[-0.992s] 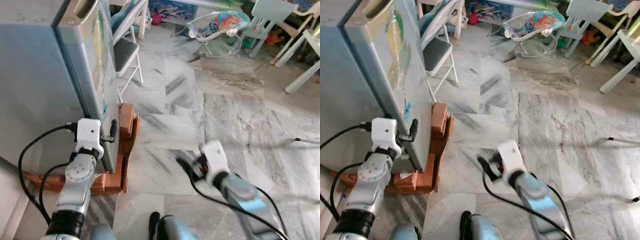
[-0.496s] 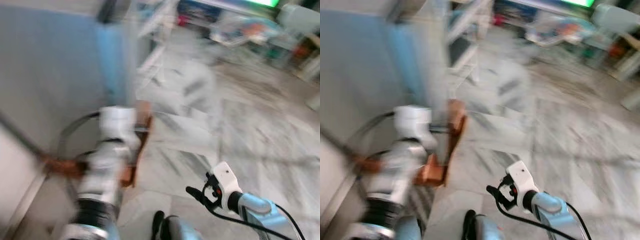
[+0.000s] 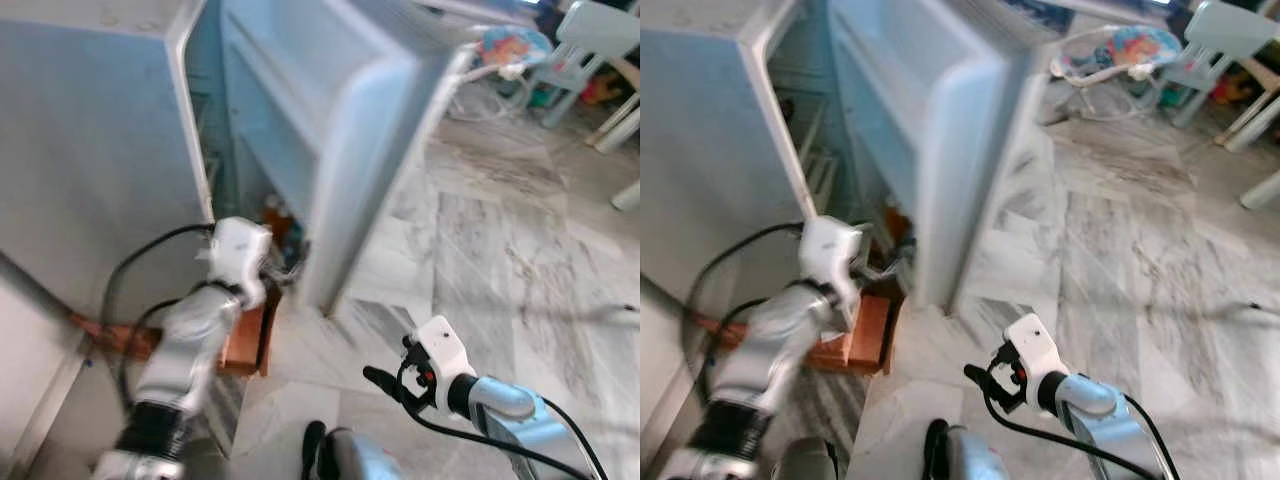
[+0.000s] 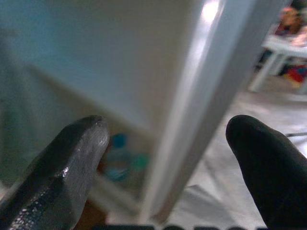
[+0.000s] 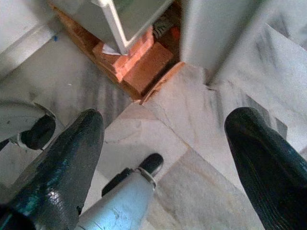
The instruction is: Restocking fridge
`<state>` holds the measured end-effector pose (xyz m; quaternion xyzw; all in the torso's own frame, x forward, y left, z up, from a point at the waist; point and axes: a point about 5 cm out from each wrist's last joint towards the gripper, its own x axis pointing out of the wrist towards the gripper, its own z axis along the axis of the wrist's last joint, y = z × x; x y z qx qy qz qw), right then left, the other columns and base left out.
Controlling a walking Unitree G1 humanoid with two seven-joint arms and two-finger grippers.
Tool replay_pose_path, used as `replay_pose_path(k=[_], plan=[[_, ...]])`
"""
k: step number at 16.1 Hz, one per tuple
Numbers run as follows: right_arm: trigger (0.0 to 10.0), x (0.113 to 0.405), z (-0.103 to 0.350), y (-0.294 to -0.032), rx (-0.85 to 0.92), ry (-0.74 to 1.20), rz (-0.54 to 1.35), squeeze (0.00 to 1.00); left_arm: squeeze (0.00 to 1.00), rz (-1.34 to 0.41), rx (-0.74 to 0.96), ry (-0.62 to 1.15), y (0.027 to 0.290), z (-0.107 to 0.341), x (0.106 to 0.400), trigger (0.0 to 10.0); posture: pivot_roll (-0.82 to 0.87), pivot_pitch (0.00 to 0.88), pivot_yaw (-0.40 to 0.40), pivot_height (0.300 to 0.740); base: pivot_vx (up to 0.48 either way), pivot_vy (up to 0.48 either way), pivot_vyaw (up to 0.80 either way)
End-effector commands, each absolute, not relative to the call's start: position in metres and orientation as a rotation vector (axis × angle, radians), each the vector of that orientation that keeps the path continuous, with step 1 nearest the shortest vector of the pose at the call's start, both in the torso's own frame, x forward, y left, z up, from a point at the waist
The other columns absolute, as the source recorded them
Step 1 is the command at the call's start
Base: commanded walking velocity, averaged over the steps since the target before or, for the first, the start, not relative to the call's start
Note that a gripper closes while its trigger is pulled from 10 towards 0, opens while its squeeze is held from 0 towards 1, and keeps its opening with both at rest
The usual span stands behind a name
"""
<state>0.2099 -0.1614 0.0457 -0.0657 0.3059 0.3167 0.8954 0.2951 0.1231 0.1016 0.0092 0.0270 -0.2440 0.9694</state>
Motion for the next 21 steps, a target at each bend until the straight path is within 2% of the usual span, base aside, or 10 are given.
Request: replay_pose_path(k=[1, 5, 7, 10, 16, 21], plan=[[10.0, 0.210, 0.047, -0.160, -0.134, 0.621, 0.679, 0.00, 0.00, -0.463, 0.030, 0.080, 0.128, 0.091, 0.291, 10.0, 0.10, 0.140, -0.143, 0.740, 0.000, 0.000, 0.00], [10.0, 0.220, 0.059, -0.148, -0.097, 0.497, 0.676, 0.00, 0.00, -0.323, 0.027, 0.108, 0.163, 0.078, 0.270, 10.0, 0.12, 0.147, -0.139, 0.740, 0.000, -0.089, 0.00], [10.0, 0.220, 0.056, -0.145, -0.106, 0.512, 0.683, 0.00, 0.00, -0.275, 0.031, 0.110, 0.169, 0.074, 0.260, 10.0, 0.13, 0.149, -0.139, 0.740, 0.000, -0.418, 0.00], [10.0, 0.222, 0.055, -0.145, -0.113, 0.504, 0.682, 0.00, 0.00, -0.257, 0.018, 0.095, 0.166, 0.077, 0.259, 10.0, 0.13, 0.151, -0.139, 0.740, 0.000, -0.457, -0.67], [10.0, 0.225, 0.057, -0.142, -0.115, 0.483, 0.672, 0.00, 0.00, -0.250, 0.072, 0.058, 0.165, 0.089, 0.277, 10.0, 0.12, 0.149, -0.134, 0.740, 0.000, -0.398, -0.10], [10.0, 0.229, 0.059, -0.141, -0.128, 0.449, 0.636, 0.00, 0.00, -0.221, 0.109, 0.033, 0.166, 0.098, 0.299, 10.0, 0.11, 0.143, -0.127, 0.740, 0.422, 0.000, 0.00]])
